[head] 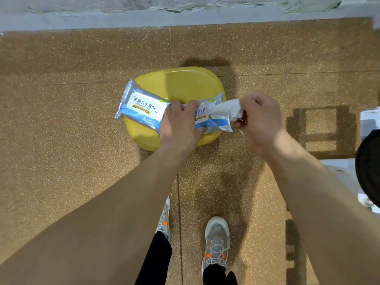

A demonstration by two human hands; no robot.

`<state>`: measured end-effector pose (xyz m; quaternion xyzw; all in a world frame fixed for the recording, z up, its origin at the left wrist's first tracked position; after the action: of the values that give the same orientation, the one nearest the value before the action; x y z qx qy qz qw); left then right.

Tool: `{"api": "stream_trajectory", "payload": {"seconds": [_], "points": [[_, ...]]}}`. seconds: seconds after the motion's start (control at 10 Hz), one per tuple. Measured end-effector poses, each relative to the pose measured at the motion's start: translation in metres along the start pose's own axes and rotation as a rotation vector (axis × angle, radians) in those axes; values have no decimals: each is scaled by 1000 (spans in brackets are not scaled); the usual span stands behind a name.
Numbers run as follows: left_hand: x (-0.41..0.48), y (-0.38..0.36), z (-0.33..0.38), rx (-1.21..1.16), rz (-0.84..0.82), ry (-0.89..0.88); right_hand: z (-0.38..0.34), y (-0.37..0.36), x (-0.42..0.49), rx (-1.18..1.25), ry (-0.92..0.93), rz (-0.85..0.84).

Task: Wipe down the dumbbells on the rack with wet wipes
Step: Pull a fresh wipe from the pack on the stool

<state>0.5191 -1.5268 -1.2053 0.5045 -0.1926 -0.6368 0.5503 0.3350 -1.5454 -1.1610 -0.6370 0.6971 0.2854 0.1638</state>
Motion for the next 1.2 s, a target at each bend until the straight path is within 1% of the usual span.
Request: {"api": "stream_trajectory", "payload": {"seconds": [0.1,0.2,0.3,0.4,0.5,0.6,0.7,0.8,0.9,1.0,1.1,1.2], "points": [[-2,-2,3,-2,0,23,4,14,-20,219,-54,67],[-6,-7,6,-23,-24,63,4,26,-39,562,-112,73],[-14,-5,12,-14,46,56,14,45,-51,772,-215,139],[-39,10,26,12,295,-69,37,63,-66,709,-375,282],[-56,-3,42,84,247,-242,58,69,-73,738,-412,308],[-54,-29,45,225,41,-301,70,66,-70,607,-297,175],[-47,-45,41,306,-50,-259,104,52,-75,786,-492,110],[-43,-53,38,323,-99,-232,99,59,-95,832,-546,324],[-42,-53,37,375,-103,-223,111,53,-94,847,-594,250],[-39,-49,43,418,-129,-191,121,65,-104,789,-599,309],[-33,-47,48,492,-279,-97,108,73,-119,788,-592,308],[-38,-25,77,341,-292,-56,87,89,-126,855,-502,235]]}}
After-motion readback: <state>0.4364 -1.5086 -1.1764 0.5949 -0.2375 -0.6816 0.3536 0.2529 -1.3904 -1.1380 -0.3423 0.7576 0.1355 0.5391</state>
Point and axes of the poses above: each hand's wrist, its own x-axis towards the middle knuckle, its own y-axis out of the back of the hand, z = x × y, the point moved 9 cm from there along x, towards the middle knuckle, and after that the axes turned 4 degrees about -x, right-handed, at the moved point
